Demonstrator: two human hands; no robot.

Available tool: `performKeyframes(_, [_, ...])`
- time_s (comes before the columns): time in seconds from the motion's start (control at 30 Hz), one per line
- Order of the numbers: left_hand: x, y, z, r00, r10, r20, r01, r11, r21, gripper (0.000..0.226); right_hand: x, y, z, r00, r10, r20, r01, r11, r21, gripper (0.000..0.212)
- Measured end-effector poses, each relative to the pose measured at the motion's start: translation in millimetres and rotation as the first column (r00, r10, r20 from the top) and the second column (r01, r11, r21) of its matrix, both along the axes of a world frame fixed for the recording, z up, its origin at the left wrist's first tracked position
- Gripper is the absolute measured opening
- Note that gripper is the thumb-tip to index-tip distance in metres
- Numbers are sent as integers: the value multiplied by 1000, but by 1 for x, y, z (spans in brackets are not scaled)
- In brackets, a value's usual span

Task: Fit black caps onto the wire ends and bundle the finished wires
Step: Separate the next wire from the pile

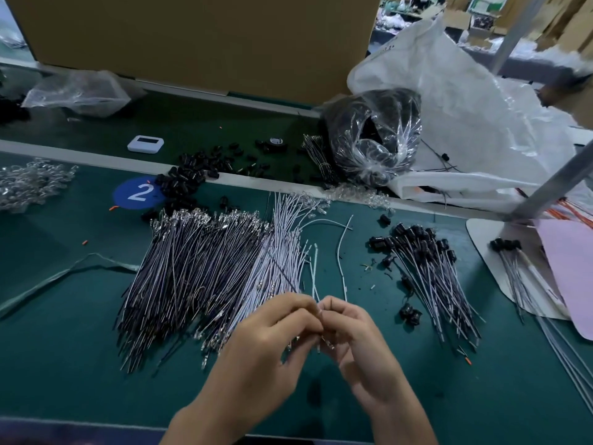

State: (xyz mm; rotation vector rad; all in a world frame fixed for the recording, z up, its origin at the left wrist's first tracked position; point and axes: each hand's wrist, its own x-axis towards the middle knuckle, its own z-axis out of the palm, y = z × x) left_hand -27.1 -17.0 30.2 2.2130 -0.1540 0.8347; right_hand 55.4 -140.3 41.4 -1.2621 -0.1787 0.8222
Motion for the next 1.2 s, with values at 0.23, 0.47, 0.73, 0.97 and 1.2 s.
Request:
performKeyframes(0.23, [1, -2, -13, 1000, -23, 7, 22, 996, 84, 17, -3, -7, -5, 997, -68, -41, 71, 994, 83, 8])
performKeyframes(0.47, [21, 5, -4, 958, 76, -276, -272, 546, -793, 38, -2, -10, -8, 958, -81, 275, 112, 988, -101, 13])
performKeyframes(0.73, [40, 23, -1, 978, -139, -157, -117, 261, -958, 27, -5, -21, -11, 966, -52, 255, 88, 987, -131, 9])
performKeyframes(0.97, [43, 22, 0, 980, -159, -118, -84, 208, -975, 21, -2, -23, -15, 949, -90, 303, 157, 966, -206, 10])
performKeyframes(1.2, [46, 24, -6, 983, -102, -156, -142, 129, -981, 18, 0, -25, -15, 931, -60, 359, 179, 934, -308, 15])
